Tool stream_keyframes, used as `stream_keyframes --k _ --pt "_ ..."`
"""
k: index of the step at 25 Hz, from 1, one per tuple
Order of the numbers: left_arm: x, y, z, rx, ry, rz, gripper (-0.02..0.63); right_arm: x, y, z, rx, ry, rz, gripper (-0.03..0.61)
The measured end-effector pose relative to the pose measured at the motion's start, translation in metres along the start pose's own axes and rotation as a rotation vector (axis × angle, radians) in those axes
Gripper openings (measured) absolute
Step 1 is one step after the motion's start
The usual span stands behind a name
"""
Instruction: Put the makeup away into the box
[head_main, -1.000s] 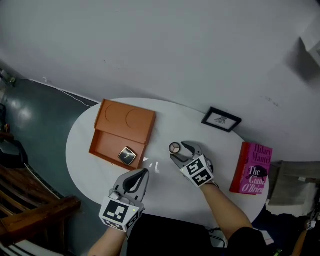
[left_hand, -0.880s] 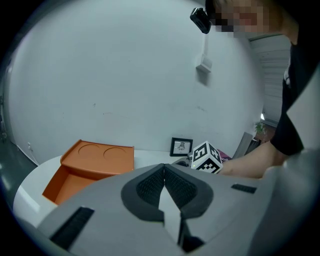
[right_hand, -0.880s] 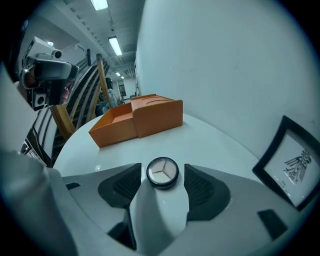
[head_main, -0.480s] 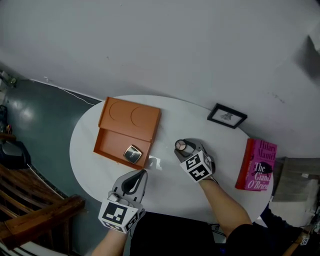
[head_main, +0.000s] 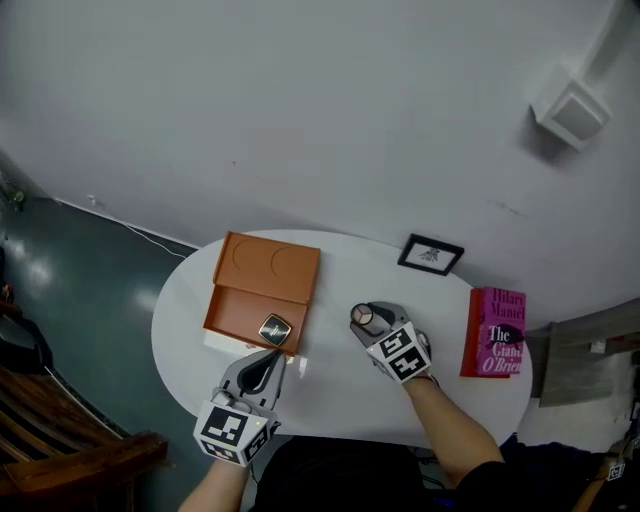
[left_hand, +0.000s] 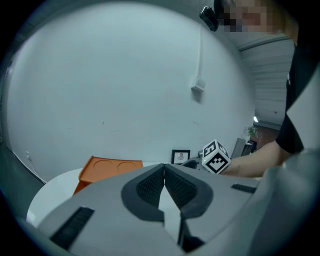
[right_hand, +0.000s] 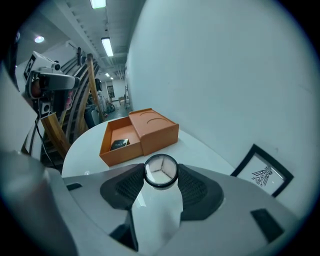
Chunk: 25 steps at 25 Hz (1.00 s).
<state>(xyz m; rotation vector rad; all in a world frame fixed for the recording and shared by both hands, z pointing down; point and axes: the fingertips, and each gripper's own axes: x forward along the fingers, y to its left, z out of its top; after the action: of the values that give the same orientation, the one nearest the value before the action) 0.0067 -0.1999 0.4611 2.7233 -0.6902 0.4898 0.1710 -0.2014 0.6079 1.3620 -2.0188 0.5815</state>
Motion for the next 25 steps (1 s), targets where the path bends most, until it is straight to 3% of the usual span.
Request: stream_keyframes --k 4,15,20,25 --pt "-0.014 0.005 0.003 0.021 -0.009 0.016 0.013 -0.026 0.006 0.017 -0.002 -0.058 -0.008 0.227" --pt "-0.028 -0.008 0.028 -0.001 -0.071 0.094 0.012 -0.043 0.026 0.043 -0.009 -0.155 0.072 0.227" --pt "-0.048 0.013 0.028 0.025 -0.084 0.133 0.012 -0.032 0.064 0.056 -0.01 -0.16 0.117 0.227" --pt "-0.068 0.053 0.026 0.016 -0.107 0.113 0.014 -0.011 0.098 0.083 -0.022 -0.153 0.106 0.227"
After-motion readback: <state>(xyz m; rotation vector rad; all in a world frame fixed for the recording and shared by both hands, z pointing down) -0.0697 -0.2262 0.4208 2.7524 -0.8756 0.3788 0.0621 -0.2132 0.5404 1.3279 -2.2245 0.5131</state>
